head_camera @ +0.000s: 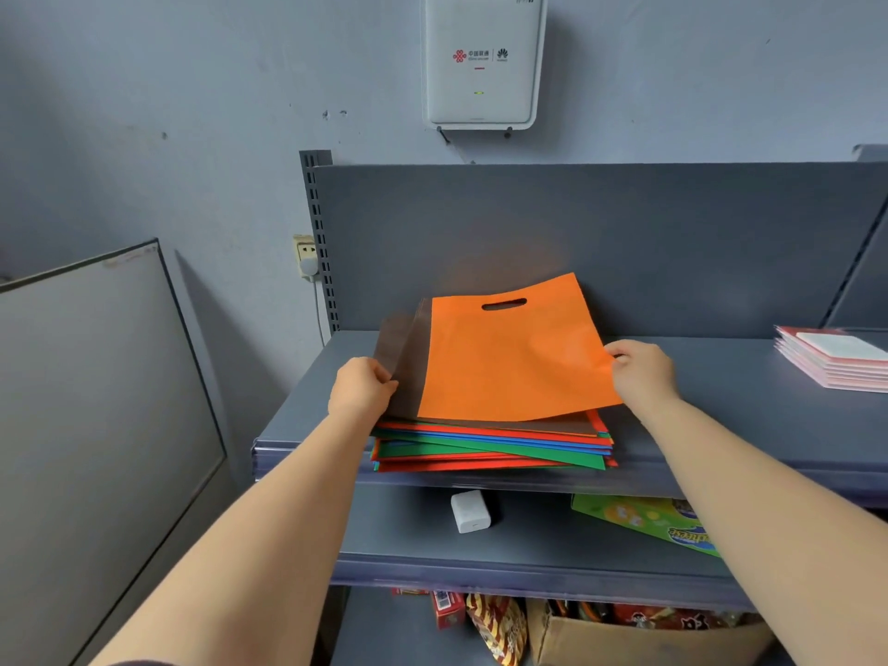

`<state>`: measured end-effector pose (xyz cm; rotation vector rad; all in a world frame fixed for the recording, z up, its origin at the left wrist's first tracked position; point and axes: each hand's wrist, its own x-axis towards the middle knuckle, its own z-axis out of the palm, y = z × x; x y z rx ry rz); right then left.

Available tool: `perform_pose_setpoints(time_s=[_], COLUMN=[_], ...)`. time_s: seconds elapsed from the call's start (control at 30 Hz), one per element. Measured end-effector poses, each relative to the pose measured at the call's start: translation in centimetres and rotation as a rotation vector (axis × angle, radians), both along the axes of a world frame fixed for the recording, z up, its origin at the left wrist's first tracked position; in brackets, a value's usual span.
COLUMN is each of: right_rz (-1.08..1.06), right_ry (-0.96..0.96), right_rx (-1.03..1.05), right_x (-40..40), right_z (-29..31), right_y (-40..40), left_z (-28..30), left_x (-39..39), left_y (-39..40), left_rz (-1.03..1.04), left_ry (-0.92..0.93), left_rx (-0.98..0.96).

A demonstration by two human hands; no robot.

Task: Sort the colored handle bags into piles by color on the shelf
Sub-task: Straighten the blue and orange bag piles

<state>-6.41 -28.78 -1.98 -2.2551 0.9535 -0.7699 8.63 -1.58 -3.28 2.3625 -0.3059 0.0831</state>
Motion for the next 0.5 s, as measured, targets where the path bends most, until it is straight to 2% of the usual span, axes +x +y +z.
perform_pose_setpoints(time_s=[0.13, 0.33, 0.5], right_rz=[0.034, 0.089, 0.126], right_ry=[-0.12, -0.198, -0.258], right_rx=[0.118, 0.242, 0.32], right_x=[-0.2, -1.4, -3.1], right_z=[0.4, 0.2, -0.3], right_y=[0.7, 0.9, 1.2], left_z=[0.9, 1.0, 0.6], left_x=[-1.3, -3.9, -6.5], left_y=[1.3, 2.1, 2.8], left_rz=[-0.001, 0.126, 0.218], left_ry=[-0.042, -0.082, -0.232], left_rx=[0.034, 0.112, -0.048])
